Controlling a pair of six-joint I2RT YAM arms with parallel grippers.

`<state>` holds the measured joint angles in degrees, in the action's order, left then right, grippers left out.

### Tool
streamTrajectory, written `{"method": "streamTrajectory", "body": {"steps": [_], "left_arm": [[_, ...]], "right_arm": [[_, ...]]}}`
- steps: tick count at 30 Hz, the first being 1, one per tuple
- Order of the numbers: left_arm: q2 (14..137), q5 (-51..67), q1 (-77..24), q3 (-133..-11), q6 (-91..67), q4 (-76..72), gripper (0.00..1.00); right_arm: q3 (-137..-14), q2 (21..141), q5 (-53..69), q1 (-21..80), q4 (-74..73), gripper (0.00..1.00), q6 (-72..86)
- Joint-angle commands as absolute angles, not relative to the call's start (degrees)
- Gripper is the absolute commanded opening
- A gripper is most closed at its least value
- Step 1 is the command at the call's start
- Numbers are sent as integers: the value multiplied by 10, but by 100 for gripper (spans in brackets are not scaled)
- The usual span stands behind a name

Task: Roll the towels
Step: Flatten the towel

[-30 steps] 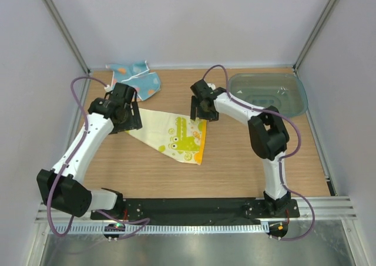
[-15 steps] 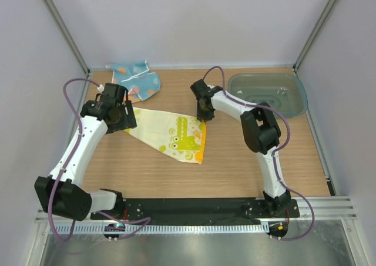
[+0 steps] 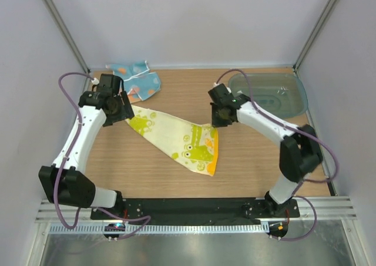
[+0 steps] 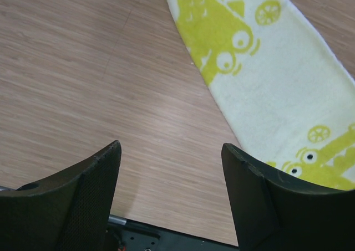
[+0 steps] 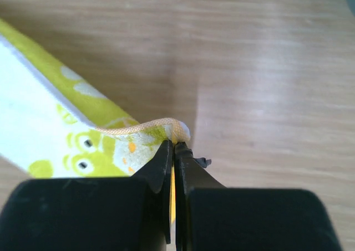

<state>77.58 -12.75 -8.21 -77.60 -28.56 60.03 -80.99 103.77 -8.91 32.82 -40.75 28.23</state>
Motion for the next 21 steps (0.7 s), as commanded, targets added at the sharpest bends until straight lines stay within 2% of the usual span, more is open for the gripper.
{"method": "streamTrajectory", "body": {"steps": [1, 7, 13, 21], "left_arm": [[816, -103, -79, -809, -308, 580, 73], [919, -62, -80, -830, -342, 498, 67], [1053, -39, -98, -869, -335, 429, 63], [1184, -47, -107, -983, -280, 400, 63]], "right_arm": [[-702, 911, -59, 330, -425, 1, 258], [-614, 839, -46, 338, -443, 1, 254], [-628, 824, -81, 338, -476, 1, 229], [-647, 829, -82, 338, -490, 1, 218]]}}
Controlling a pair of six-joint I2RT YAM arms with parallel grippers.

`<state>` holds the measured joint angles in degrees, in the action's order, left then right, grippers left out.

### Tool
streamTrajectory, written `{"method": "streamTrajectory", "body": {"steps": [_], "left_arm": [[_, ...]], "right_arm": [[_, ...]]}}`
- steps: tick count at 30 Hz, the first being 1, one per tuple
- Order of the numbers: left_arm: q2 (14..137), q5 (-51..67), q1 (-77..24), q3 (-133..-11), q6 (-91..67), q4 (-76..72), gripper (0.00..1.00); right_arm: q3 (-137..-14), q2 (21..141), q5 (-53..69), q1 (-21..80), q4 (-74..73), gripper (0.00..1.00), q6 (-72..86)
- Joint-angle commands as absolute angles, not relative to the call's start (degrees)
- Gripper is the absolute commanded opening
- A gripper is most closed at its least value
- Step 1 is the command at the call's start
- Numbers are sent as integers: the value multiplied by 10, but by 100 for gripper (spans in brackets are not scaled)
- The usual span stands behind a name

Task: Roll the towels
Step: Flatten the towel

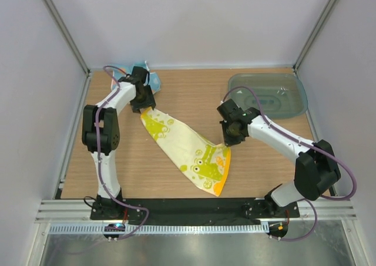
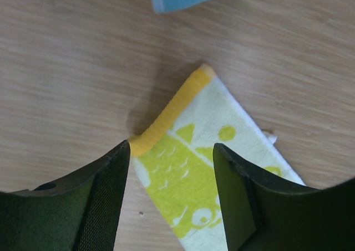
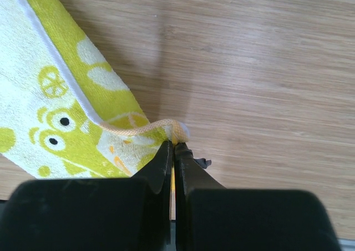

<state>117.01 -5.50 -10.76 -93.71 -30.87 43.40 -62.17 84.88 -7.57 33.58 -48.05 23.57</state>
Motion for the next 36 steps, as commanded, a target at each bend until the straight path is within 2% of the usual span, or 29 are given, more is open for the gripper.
{"method": "streamTrajectory", "body": {"steps": [1, 9, 20, 24, 25, 32, 36], "left_arm": [[1193, -47, -107, -991, -275, 400, 63], [1265, -32, -107, -1025, -274, 411, 58], [1267, -25, -109, -1020, -272, 399, 34], [1258, -25, -108, -1021, -272, 401, 9], [1254, -26, -109, -1021, -272, 403, 0], [1147, -23, -114, -982, -282, 431, 0], [1007, -48, -120, -920, -278, 462, 0]], "right_arm": [[-648, 832, -83, 338, -490, 1, 217], [-652, 868, -82, 338, -480, 1, 207], [-650, 882, -83, 337, -473, 1, 209], [-652, 882, -84, 338, -475, 1, 211], [-655, 881, -86, 338, -478, 1, 211], [-694, 847, -142, 337, -512, 1, 209], [-708, 792, -126, 337, -517, 1, 207]]}}
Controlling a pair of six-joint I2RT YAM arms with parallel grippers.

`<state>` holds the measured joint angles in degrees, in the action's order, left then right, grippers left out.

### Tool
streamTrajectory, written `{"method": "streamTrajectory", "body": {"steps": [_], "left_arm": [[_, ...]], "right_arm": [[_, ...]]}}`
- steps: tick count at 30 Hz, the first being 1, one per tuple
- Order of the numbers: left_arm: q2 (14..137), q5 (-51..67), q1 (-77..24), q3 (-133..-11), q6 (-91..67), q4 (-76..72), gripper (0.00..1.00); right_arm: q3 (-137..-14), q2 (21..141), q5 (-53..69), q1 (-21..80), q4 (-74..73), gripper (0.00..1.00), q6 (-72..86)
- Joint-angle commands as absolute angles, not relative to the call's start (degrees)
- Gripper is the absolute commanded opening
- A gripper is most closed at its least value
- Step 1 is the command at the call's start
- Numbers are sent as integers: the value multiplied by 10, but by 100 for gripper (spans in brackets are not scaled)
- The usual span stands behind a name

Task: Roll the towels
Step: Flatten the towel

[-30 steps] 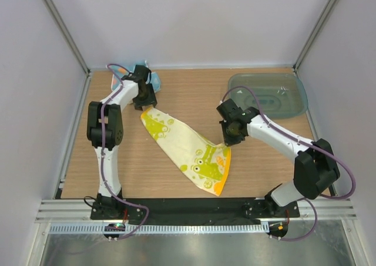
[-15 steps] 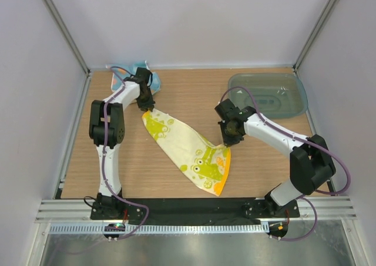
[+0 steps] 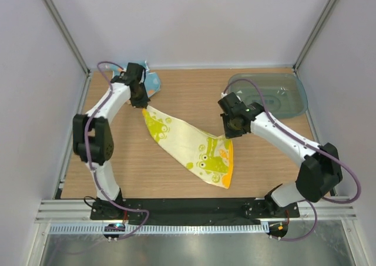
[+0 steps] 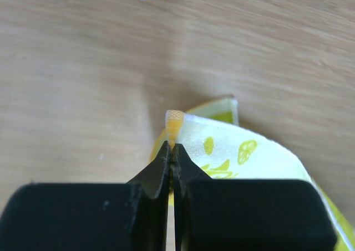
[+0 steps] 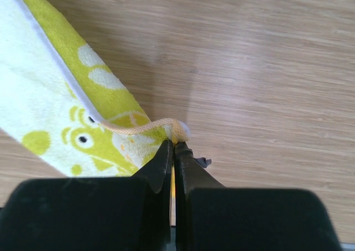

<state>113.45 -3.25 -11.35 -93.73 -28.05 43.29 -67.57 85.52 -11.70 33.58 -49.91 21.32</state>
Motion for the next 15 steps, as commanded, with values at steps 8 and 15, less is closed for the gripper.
{"method": "streamTrajectory", "body": {"steps": [8, 15], "left_arm": [[729, -62, -140, -797, -275, 552, 0], [489, -55, -156, -749, -316, 685, 0]], "right_arm": [[-696, 646, -89, 338, -548, 1, 237], [-649, 466, -59, 338, -575, 1, 304]]}}
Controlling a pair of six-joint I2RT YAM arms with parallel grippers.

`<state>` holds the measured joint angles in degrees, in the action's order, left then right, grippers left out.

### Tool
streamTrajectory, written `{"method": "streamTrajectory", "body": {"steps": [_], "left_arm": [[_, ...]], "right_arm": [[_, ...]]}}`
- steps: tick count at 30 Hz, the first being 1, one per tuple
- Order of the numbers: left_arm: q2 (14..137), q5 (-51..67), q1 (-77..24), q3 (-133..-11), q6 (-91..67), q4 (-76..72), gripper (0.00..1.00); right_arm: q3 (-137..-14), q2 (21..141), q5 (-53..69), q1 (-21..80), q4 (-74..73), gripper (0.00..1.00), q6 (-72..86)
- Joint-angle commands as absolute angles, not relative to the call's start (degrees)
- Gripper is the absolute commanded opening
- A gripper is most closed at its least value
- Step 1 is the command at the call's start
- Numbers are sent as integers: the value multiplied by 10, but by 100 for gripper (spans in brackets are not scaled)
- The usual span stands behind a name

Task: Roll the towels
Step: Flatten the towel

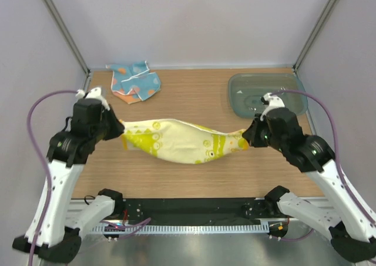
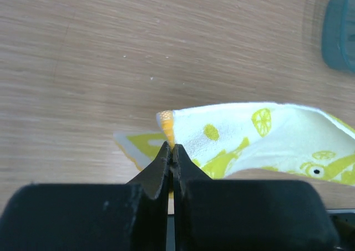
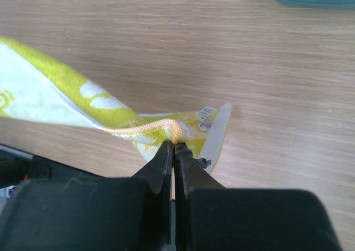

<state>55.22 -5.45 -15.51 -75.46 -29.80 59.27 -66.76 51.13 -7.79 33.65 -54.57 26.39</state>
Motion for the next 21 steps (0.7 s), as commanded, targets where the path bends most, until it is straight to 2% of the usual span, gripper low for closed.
{"method": "streamTrajectory", "body": {"steps": [1, 5, 9, 11, 17, 18, 21], "left_arm": [[470, -61, -157, -744, -319, 699, 0], [431, -69, -156, -733, -339, 740, 2], [469, 14, -156, -679, -343, 660, 2], [496, 14, -156, -655, -348, 633, 1], [675, -49, -133, -671, -323, 554, 0], [698, -60, -128, -693, -316, 552, 0], [785, -72, -106, -724, -289, 536, 0]], "right_arm": [[-643, 442, -61, 339, -577, 1, 315], [-619, 471, -98, 339, -586, 1, 345], [-606, 560, -142, 338, -556, 1, 353], [-622, 622, -151, 331, -518, 1, 345], [-689, 798, -145, 294, -433, 1, 298], [-718, 856, -142, 283, -428, 1, 294], [-782, 931, -128, 263, -419, 1, 274]]}}
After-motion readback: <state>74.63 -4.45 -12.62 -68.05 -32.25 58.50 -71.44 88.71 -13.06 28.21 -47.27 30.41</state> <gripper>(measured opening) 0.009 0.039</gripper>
